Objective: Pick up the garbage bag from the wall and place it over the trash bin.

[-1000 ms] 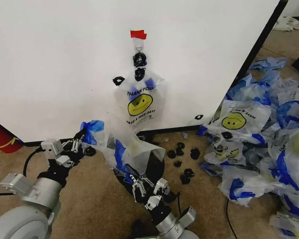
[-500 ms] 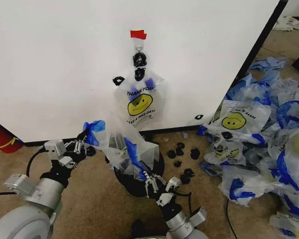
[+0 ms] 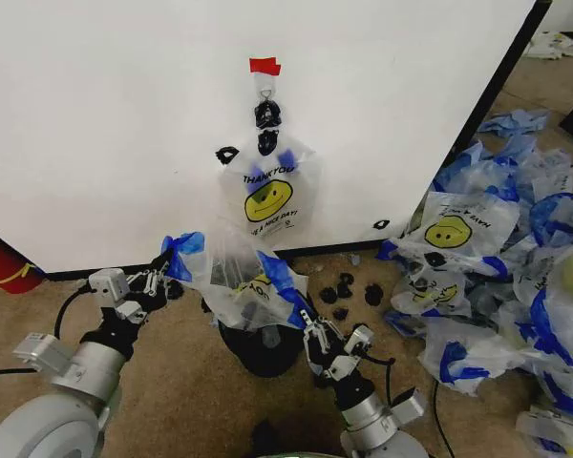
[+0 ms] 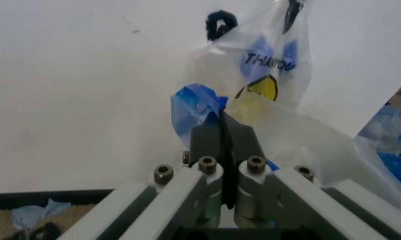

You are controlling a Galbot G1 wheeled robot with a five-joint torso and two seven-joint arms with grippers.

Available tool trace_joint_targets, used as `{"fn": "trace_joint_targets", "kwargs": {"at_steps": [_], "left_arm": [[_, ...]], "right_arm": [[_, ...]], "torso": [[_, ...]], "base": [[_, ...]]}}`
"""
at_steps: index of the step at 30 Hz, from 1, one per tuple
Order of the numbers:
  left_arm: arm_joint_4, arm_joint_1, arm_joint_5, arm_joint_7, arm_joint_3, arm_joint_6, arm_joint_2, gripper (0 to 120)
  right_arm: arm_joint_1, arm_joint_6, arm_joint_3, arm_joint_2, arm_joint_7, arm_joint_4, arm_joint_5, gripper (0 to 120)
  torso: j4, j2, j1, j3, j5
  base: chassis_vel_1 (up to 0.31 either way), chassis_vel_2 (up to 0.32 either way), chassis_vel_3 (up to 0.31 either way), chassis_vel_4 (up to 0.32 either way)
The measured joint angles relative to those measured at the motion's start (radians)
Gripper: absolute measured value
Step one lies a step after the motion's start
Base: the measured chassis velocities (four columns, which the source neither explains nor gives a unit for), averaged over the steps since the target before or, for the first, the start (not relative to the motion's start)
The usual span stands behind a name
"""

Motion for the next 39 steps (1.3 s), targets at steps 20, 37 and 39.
{"fn": "trace_joint_targets", "kwargs": {"at_steps": [20, 37, 39], "left_arm": [[-0.036, 0.066, 0.0, 0.001, 0.037, 0.01, -0.004, 0], [-0.074, 0.004, -0.086, 0.01, 0.149, 0.012, -0.029, 0], [-0.064, -0.003, -0.084, 0.011, 0.163, 0.009, -0.031, 0]], "right_arm": [[-0.059, -0.003, 0.153, 0.009, 0.06, 0.014, 0.008, 0], [-0.091, -0.021, 0.261, 0.002, 0.07, 0.06, 0.012, 0], [-0.097, -0.022, 0.263, 0.005, 0.07, 0.061, 0.006, 0]], "torso": [[0.0001, 0.0, 0.0, 0.0, -0.0001], [-0.0001, 0.0, 0.0, 0.0, 0.0001], [-0.0001, 0.0, 0.0, 0.0, -0.0001]], "base": [[0.0, 0.0, 0.0, 0.0], [0.0, 0.0, 0.0, 0.0], [0.0, 0.0, 0.0, 0.0]]}}
